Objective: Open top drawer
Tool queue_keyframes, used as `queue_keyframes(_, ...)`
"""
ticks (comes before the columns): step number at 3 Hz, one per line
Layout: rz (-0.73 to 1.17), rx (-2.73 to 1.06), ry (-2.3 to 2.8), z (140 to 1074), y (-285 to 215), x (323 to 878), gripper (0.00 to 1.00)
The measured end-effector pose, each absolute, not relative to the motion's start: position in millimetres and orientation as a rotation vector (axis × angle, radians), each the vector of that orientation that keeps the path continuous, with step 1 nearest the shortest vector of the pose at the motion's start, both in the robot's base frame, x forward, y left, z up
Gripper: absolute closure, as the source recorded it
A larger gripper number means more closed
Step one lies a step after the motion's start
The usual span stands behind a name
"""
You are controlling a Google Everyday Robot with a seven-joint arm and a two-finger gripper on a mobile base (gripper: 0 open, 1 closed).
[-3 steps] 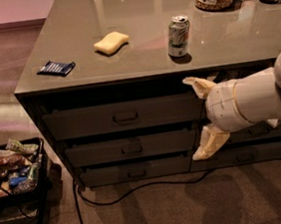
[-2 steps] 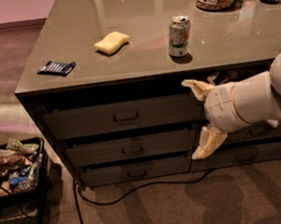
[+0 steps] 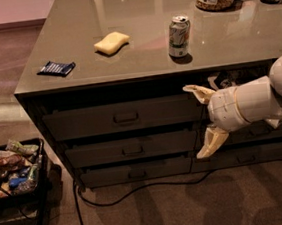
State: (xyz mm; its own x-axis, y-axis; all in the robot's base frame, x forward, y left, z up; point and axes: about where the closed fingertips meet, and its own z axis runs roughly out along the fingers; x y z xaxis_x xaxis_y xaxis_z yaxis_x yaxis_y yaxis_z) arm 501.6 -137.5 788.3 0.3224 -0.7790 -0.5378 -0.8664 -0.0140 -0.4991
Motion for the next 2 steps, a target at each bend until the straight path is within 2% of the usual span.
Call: queue_keyframes(2, 0.079, -1.762, 1.52, 765.5, -139.3, 521.1, 0.0)
